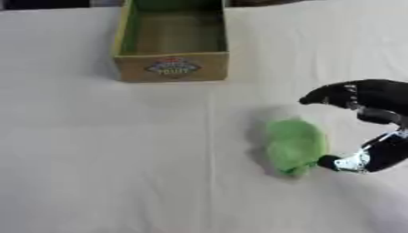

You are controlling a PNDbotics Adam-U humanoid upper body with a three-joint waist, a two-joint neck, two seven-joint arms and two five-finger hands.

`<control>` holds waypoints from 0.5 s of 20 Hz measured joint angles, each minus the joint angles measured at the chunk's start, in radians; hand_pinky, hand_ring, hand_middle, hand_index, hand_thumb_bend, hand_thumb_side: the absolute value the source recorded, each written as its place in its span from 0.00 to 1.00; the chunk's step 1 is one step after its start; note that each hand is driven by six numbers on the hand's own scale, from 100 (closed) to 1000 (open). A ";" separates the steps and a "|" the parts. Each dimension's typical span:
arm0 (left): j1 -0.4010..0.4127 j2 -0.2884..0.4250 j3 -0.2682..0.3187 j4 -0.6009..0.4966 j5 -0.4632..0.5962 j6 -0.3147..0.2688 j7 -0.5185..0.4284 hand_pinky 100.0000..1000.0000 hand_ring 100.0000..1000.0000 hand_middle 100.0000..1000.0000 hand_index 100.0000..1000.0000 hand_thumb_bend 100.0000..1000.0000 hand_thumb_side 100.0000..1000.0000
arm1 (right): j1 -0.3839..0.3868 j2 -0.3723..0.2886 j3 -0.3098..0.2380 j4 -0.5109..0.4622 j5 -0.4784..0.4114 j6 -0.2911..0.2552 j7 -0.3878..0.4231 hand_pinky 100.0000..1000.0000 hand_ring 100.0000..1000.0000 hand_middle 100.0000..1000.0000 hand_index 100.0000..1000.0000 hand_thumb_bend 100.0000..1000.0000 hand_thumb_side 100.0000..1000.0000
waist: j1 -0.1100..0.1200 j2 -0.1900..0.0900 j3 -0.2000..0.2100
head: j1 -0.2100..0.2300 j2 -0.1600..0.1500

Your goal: Pick up objects on the table and place them in the box.

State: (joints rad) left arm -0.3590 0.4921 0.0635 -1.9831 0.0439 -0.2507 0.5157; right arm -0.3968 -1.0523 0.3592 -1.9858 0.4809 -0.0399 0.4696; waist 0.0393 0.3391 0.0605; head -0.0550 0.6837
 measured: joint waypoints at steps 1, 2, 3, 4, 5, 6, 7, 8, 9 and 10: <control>0.000 0.000 0.000 0.000 0.000 0.000 0.000 0.65 0.84 0.85 0.91 0.00 1.00 | -0.003 0.000 0.004 0.000 0.007 0.004 0.003 0.88 0.88 0.88 1.00 0.35 0.51 | 0.001 0.000 0.001 | -0.001 0.000; 0.000 0.000 0.000 0.000 0.000 0.000 0.000 0.65 0.84 0.85 0.91 0.00 1.00 | -0.007 0.000 0.008 0.000 0.015 0.008 0.007 0.87 0.88 0.88 1.00 0.35 0.51 | 0.001 0.000 0.001 | -0.001 0.000; 0.000 0.000 0.000 0.000 0.000 -0.001 -0.001 0.65 0.84 0.85 0.91 0.00 1.00 | -0.009 0.001 0.013 0.000 0.024 0.012 0.011 0.87 0.87 0.87 1.00 0.35 0.50 | 0.002 0.001 0.002 | -0.002 0.000; 0.000 -0.001 0.000 0.000 0.001 -0.001 -0.001 0.65 0.84 0.85 0.91 0.00 1.00 | -0.009 0.002 0.018 0.000 0.033 0.018 0.017 0.87 0.87 0.87 1.00 0.35 0.49 | 0.002 0.001 0.002 | -0.004 0.000; 0.000 -0.001 0.000 0.000 0.001 -0.001 -0.001 0.65 0.84 0.85 0.91 0.00 1.00 | -0.010 0.005 0.024 0.000 0.040 0.023 0.022 0.85 0.85 0.85 1.00 0.34 0.48 | 0.002 0.001 0.003 | -0.006 0.000; 0.000 -0.002 -0.001 0.000 0.002 -0.002 -0.002 0.65 0.84 0.85 0.91 0.00 1.00 | -0.013 0.009 0.029 0.000 0.047 0.029 0.028 0.85 0.84 0.85 1.00 0.34 0.48 | 0.003 0.002 0.004 | -0.008 0.000; 0.000 -0.005 -0.001 0.000 0.002 -0.002 -0.002 0.65 0.84 0.85 0.91 0.00 1.00 | -0.016 0.010 0.035 0.000 0.054 0.035 0.034 0.83 0.82 0.84 1.00 0.34 0.47 | 0.004 0.004 0.006 | -0.009 0.000; 0.000 -0.006 -0.003 0.000 0.003 -0.002 -0.002 0.65 0.84 0.84 0.91 0.00 1.00 | -0.018 0.011 0.039 0.000 0.060 0.040 0.039 0.81 0.81 0.83 1.00 0.33 0.46 | 0.005 0.006 0.008 | -0.010 0.000; 0.000 -0.008 -0.004 0.000 0.004 -0.003 -0.003 0.65 0.84 0.84 0.90 0.00 1.00 | -0.022 0.014 0.044 0.000 0.066 0.046 0.044 0.79 0.79 0.81 1.00 0.32 0.45 | 0.006 0.007 0.008 | -0.012 0.000; -0.001 -0.009 -0.005 0.000 0.005 -0.003 -0.003 0.65 0.84 0.84 0.90 0.00 1.00 | -0.026 0.017 0.048 0.000 0.075 0.051 0.047 0.77 0.78 0.80 1.00 0.32 0.45 | 0.007 0.007 0.008 | -0.013 0.000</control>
State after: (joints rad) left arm -0.3595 0.4836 0.0581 -1.9832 0.0485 -0.2537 0.5122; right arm -0.4230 -1.0351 0.4077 -1.9858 0.5554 0.0112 0.5162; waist 0.0464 0.3459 0.0685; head -0.0685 0.6837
